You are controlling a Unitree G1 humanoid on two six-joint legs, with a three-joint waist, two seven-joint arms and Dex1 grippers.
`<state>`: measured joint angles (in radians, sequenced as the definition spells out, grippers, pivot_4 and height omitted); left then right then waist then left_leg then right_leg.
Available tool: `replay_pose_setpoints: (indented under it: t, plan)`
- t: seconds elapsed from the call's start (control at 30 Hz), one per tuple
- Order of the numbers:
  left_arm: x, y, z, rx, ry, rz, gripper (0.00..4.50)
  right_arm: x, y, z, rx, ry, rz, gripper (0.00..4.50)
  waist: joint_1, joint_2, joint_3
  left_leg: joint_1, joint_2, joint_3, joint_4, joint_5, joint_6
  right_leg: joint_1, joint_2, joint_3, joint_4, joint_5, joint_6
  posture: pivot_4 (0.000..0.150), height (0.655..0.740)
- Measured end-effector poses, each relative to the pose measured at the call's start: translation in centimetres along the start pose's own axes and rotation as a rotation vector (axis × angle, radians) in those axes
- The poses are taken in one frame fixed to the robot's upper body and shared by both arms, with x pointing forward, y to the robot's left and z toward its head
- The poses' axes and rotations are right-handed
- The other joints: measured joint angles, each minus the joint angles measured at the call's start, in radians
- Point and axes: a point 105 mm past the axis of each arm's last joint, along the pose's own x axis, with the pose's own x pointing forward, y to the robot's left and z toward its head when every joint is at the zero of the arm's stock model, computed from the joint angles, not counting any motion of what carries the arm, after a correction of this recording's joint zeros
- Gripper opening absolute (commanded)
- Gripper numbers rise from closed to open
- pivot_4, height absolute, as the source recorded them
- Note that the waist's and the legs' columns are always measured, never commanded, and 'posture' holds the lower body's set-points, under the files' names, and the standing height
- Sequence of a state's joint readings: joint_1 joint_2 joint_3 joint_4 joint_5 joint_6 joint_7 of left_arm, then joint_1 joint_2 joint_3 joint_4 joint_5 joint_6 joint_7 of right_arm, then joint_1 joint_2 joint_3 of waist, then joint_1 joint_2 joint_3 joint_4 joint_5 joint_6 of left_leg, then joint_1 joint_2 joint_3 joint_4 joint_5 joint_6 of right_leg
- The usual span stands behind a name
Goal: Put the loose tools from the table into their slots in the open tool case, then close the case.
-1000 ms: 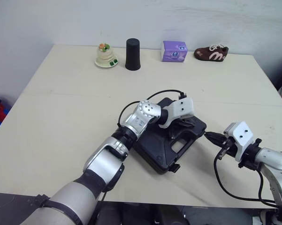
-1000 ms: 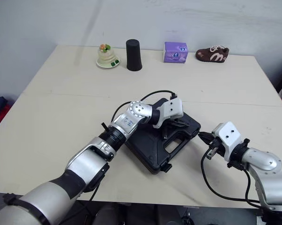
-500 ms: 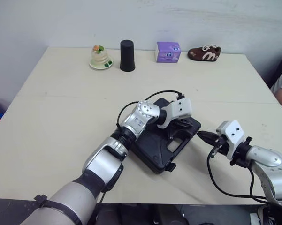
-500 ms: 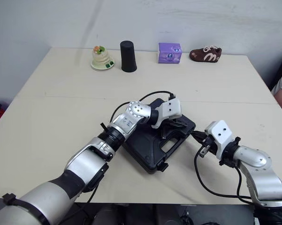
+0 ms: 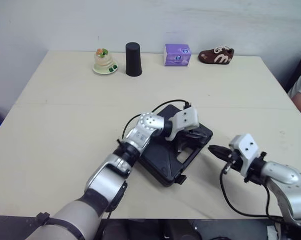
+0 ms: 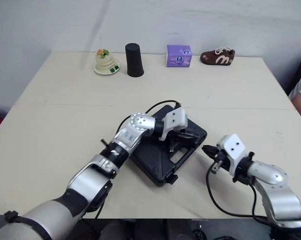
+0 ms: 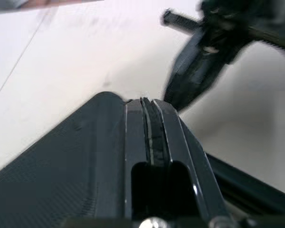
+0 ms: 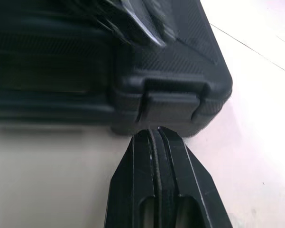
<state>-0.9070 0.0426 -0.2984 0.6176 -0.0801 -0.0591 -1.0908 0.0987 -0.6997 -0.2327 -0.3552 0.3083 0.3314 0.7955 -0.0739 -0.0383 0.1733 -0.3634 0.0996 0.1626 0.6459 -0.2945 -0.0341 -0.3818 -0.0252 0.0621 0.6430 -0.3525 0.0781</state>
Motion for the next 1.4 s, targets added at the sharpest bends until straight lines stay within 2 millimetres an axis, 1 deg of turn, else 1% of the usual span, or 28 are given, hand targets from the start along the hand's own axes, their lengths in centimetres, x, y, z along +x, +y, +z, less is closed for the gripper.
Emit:
replay_pose_setpoints:
  t: [0.03,0.07,0.1,0.13,0.17,0.2,0.23,0.27,0.3,0.37,0.43,0.5,0.53,0.6,0.63,0.7,0.77,0.8,0.83,0.93,1.03,1.1,1.2,1.3,1.4]
  plan:
    - [-0.7,-0.2,0.5,0.016,-0.027,-0.01,0.08,-0.4,0.0,0.0,-0.001,-0.003,-0.004,0.0,0.001,0.0,0.0,-0.005,0.0,0.0,0.001,0.001,-0.001,-0.004,0.001,0.0,0.001,0.0,0.0,0.15,0.74]
    - [-1.7,-0.4,1.5,0.049,-0.064,-0.028,0.08,-0.9,0.4,0.2,-0.007,-0.013,0.008,0.0,0.007,0.001,0.0,-0.012,0.0,0.001,0.002,0.003,-0.002,-0.012,0.002,0.0,0.003,0.0,0.001,0.15,0.74]
    - [-2.7,-1.0,2.6,0.091,-0.097,-0.06,0.08,-1.4,1.1,0.0,0.0,-0.011,0.036,0.0,0.015,0.002,0.001,-0.012,0.0,0.001,0.001,0.004,-0.002,-0.013,0.005,0.0,0.003,0.0,0.002,0.15,0.74]
    - [-3.0,-1.1,3.1,0.107,-0.111,-0.069,0.08,-1.6,1.4,-0.1,0.002,-0.007,0.048,0.0,0.018,0.003,0.002,-0.011,0.0,0.001,0.001,0.004,-0.002,-0.013,0.007,0.0,0.003,0.0,0.002,0.15,0.74]
    - [-3.8,-1.6,3.9,0.14,-0.122,-0.09,0.08,-1.9,2.2,-0.3,0.01,-0.001,0.077,0.0,0.02,0.003,0.002,-0.011,0.0,0.001,0.001,0.004,-0.002,-0.013,0.009,0.001,0.003,-0.001,0.003,0.15,0.74]
    - [-5.0,-2.4,4.5,0.174,-0.125,-0.119,0.08,-2.2,3.2,-0.5,0.018,0.002,0.114,0.0,0.021,0.003,0.002,-0.011,0.001,0.002,0.001,0.003,-0.003,-0.012,0.01,0.001,0.003,-0.001,0.003,0.15,0.74]
    - [-5.9,-3.1,4.7,0.187,-0.114,-0.141,0.08,-2.5,4.0,-0.7,0.026,0.008,0.143,0.0,0.022,0.004,0.001,-0.01,0.002,0.002,0.001,0.003,-0.003,-0.011,0.01,0.001,0.003,-0.001,0.003,0.15,0.74]
    - [-6.7,-3.8,4.4,0.187,-0.09,-0.159,0.08,-2.8,4.7,-0.9,0.038,0.015,0.168,0.0,0.022,0.004,0.001,-0.01,0.002,0.002,0.002,0.003,-0.003,-0.01,0.01,0.001,0.003,-0.001,0.003,0.15,0.74]
    - [-7.3,-4.7,3.8,0.178,-0.057,-0.178,0.08,-3.0,5.3,-1.0,0.044,0.022,0.191,0.0,0.021,0.004,0.001,-0.009,0.002,0.002,0.003,0.003,-0.003,-0.01,0.011,0.001,0.003,-0.001,0.003,0.15,0.74]
    - [-7.8,-6.2,2.4,0.146,-0.004,-0.213,0.08,-3.0,6.4,-1.4,0.058,0.031,0.231,0.0,0.021,0.004,0.001,-0.008,0.001,0.002,0.004,0.003,-0.002,-0.008,0.01,0.001,0.003,0.0,0.004,0.15,0.74]
    - [-7.6,-7.3,1.5,0.109,0.021,-0.223,0.08,-2.9,7.3,-1.6,0.064,0.034,0.259,0.0,0.021,0.004,0.002,-0.007,0.0,0.002,0.004,0.004,0.0,-0.008,0.009,0.002,0.004,0.001,0.005,0.15,0.74]
    - [-7.1,-8.0,0.8,0.095,0.05,-0.188,0.08,-2.5,8.1,-1.5,0.07,0.019,0.27,0.0,0.021,0.004,0.002,-0.008,-0.002,0.001,0.004,0.004,0.002,-0.008,0.006,0.005,0.003,0.002,0.004,0.15,0.74]
    - [-6.9,-8.2,0.4,0.08,0.057,-0.175,0.08,-2.4,8.4,-1.5,0.075,0.015,0.275,0.0,0.021,0.004,0.002,-0.007,-0.002,0.001,0.003,0.005,0.003,-0.008,0.0,0.006,0.003,0.003,0.004,0.15,0.74]
    - [-6.6,-8.9,-0.5,0.044,0.097,-0.156,0.08,-2.0,9.1,-1.4,0.087,0.007,0.297,0.0,0.021,0.004,0.002,-0.007,-0.003,0.001,0.003,0.005,0.004,-0.008,0.0,0.006,0.003,0.003,0.004,0.15,0.74]
    - [-6.5,-9.0,-0.6,0.037,0.101,-0.152,0.08,-1.9,9.4,-1.4,0.091,0.004,0.306,0.0,0.021,0.004,0.002,-0.007,-0.003,0.001,0.003,0.005,0.004,-0.008,-0.001,0.006,0.003,0.003,0.004,0.15,0.74]
    - [-6.2,-9.0,-0.6,0.079,0.136,-0.139,0.08,-1.4,10.4,-0.9,0.094,-0.012,0.338,0.0,0.021,0.003,0.001,-0.006,-0.003,0.001,0.003,0.005,0.004,-0.007,-0.001,0.005,0.003,0.003,0.003,0.15,0.74]
    - [-6.1,-8.7,-0.7,0.084,0.151,-0.102,0.08,-1.0,10.9,-0.6,0.099,-0.022,0.355,0.0,0.021,0.003,0.001,-0.006,-0.003,0.0,0.003,0.005,0.004,-0.006,-0.001,0.005,0.003,0.003,0.003,0.15,0.74]
    - [-6.0,-8.5,-0.8,0.072,0.156,-0.079,0.08,-0.6,11.0,-0.4,0.099,-0.032,0.36,0.0,0.021,0.002,0.0,-0.006,-0.003,-0.001,0.003,0.005,0.004,-0.005,-0.002,0.004,0.002,0.003,0.003,0.15,0.74]
    - [-5.9,-8.3,-1.0,0.062,0.163,-0.062,0.08,-0.4,11.0,-0.2,0.098,-0.04,0.358,0.0,0.021,0.002,0.0,-0.006,-0.003,-0.001,0.003,0.003,0.009,-0.005,-0.002,0.004,0.002,0.003,0.003,0.15,0.74]
    - [-5.8,-7.9,-1.2,0.046,0.186,-0.017,0.08,0.2,10.7,0.2,0.104,-0.052,0.34,0.0,0.019,0.001,-0.001,-0.003,-0.002,-0.002,0.003,0.002,0.009,-0.002,-0.002,0.002,0.002,0.003,0.001,0.15,0.74]
    - [-5.9,-8.0,-1.3,0.044,0.207,-0.013,0.08,0.8,10.8,0.5,0.103,-0.063,0.343,0.0,0.018,0.001,-0.001,-0.002,-0.001,-0.004,0.002,0.002,0.008,0.0,-0.001,0.0,0.002,0.003,-0.001,0.15,0.74]
    - [-6.0,-8.2,-1.4,0.049,0.216,-0.02,0.08,1.0,10.9,0.6,0.104,-0.065,0.34,0.0,0.018,0.0,-0.002,0.0,0.0,-0.005,0.001,0.002,0.008,0.001,-0.001,-0.001,0.002,0.002,-0.002,0.15,0.74]
    - [-6.1,-8.3,-1.5,0.052,0.228,-0.023,0.08,1.2,11.0,0.8,0.124,-0.064,0.345,0.0,0.016,0.0,-0.002,0.007,0.001,-0.005,-0.001,0.001,0.006,0.007,-0.001,-0.001,0.002,0.001,-0.005,0.15,0.74]
    - [-6.2,-8.2,-1.5,0.055,0.235,-0.022,0.08,1.2,11.6,1.5,0.132,-0.079,0.376,0.0,0.015,0.0,-0.003,0.008,0.001,-0.006,-0.002,0.001,0.006,0.008,0.0,-0.001,0.002,0.001,-0.005,0.15,0.74]
    - [-6.3,-8.2,-1.6,0.055,0.239,-0.021,0.08,1.2,11.7,1.7,0.137,-0.077,0.384,0.0,0.014,-0.001,-0.003,0.008,0.002,-0.006,-0.002,0.001,0.006,0.008,0.0,-0.001,0.002,0.001,-0.005,0.15,0.74]
